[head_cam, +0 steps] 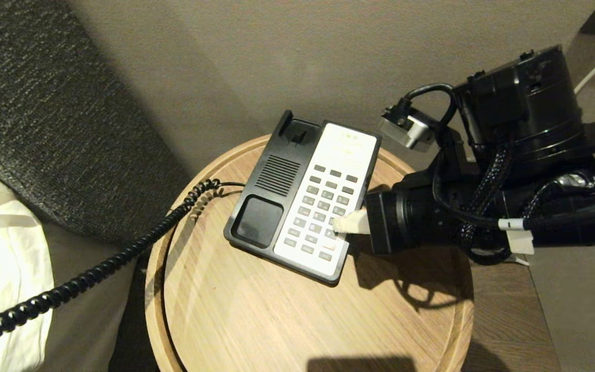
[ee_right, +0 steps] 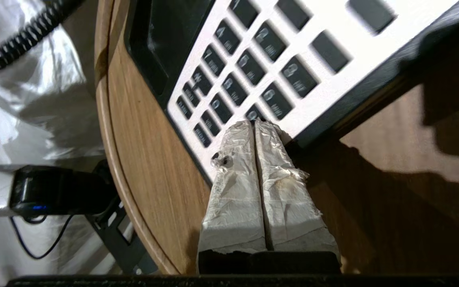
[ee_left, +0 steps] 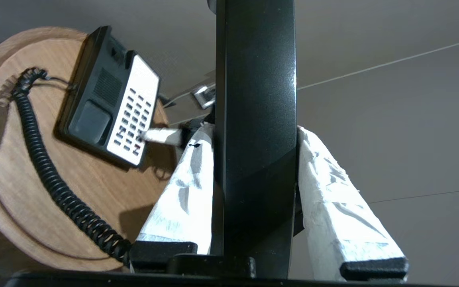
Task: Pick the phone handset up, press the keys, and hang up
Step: Dial the number
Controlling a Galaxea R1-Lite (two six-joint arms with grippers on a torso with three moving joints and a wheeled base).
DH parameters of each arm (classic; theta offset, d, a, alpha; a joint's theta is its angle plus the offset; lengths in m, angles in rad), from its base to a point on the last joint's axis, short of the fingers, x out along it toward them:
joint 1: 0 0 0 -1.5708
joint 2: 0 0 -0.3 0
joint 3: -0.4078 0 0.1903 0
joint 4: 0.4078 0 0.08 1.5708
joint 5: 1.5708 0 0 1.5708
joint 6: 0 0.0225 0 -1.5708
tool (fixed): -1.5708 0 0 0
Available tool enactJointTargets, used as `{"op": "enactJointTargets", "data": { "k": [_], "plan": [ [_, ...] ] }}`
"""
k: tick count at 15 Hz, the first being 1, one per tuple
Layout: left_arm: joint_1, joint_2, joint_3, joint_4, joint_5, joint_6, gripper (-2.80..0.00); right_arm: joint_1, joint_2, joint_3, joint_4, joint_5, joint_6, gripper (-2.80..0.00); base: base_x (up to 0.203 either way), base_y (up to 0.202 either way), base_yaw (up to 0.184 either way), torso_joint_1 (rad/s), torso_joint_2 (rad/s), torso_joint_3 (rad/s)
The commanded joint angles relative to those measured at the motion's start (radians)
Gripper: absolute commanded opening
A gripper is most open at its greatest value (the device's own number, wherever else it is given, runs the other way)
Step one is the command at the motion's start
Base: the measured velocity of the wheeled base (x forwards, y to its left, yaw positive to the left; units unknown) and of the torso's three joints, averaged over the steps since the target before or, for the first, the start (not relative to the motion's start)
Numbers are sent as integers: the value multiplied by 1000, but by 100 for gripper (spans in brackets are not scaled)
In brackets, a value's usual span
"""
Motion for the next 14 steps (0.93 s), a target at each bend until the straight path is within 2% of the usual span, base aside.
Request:
{"op": "enactJointTargets", "data": {
  "k": [1,4,6,7,10,12,13,14],
  "plan": [
    [0,-9,11,1,-1,-5,-280,31,-22,-18,-1,-55,2,-280,0,0,0,0,0,0],
    [0,-1,2,1,-1,-4,-280,78,-39,-85,11,-115,-6,-280,0,0,0,0,0,0],
    [0,-7,4,1,-2,-4,-280,112,-50,-124,22,-187,-47,-280,0,0,0,0,0,0],
    [0,-10,7,2,-3,-4,-280,124,-56,-138,26,-199,-60,-280,0,0,0,0,0,0],
    [0,-14,8,7,-3,-4,-280,127,-70,-132,61,-199,-61,-280,0,0,0,0,0,0],
    [0,-15,14,7,-3,-4,-280,136,-90,-105,145,-176,-57,-280,0,0,0,0,0,0],
    [0,-14,14,2,-3,-4,-280,138,-98,-95,175,-140,-53,-76,0,0,0,0,0,0],
    [0,-14,14,2,-3,-4,-280,144,-102,-72,186,-124,-51,0,0,0,0,0,0,0]
  ]
}}
